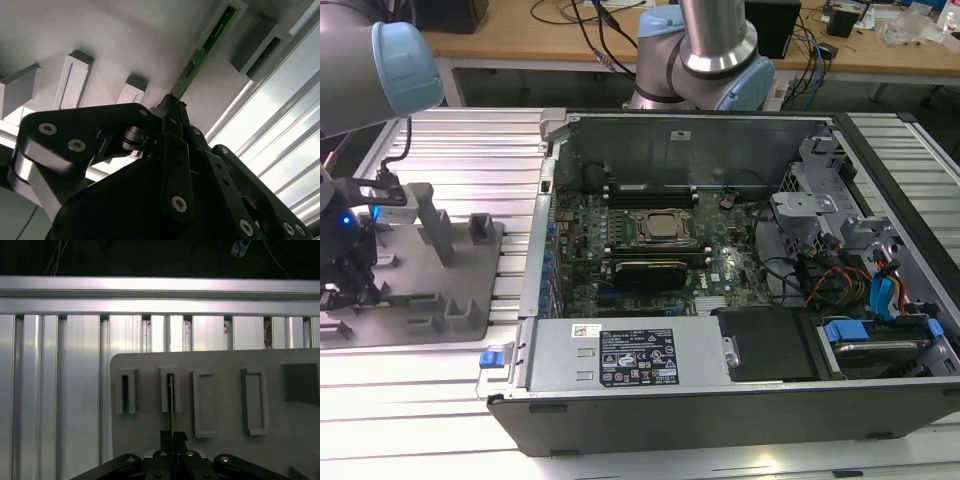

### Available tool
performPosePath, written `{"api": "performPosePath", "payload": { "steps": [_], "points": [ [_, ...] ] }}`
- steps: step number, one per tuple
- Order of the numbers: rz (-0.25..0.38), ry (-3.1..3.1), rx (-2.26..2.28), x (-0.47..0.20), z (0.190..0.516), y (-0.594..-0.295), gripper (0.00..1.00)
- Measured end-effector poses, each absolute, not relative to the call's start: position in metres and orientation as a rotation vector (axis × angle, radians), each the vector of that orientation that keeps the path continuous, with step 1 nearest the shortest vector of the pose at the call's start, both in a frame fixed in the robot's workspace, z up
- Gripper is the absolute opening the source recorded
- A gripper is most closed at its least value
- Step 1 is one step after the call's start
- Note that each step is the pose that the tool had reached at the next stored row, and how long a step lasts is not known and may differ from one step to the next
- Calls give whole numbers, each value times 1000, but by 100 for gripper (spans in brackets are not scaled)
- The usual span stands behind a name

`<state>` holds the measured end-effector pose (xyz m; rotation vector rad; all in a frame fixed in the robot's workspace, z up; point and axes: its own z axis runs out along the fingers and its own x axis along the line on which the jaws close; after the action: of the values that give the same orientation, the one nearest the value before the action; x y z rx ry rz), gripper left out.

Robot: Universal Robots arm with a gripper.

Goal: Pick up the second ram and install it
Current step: 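Pick up the second ram and move it above second insertion slot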

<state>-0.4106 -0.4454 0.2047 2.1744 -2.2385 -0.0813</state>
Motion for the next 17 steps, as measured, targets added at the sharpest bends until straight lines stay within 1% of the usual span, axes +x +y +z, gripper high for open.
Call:
{"api": "performPosePath", "payload": {
  "steps": [8, 17],
  "points": [
    [-81, -2227, 2187, -411, 205, -445, 9],
    [-81, -2217, 2195, -411, 214, -445, 9]
  ]
}}
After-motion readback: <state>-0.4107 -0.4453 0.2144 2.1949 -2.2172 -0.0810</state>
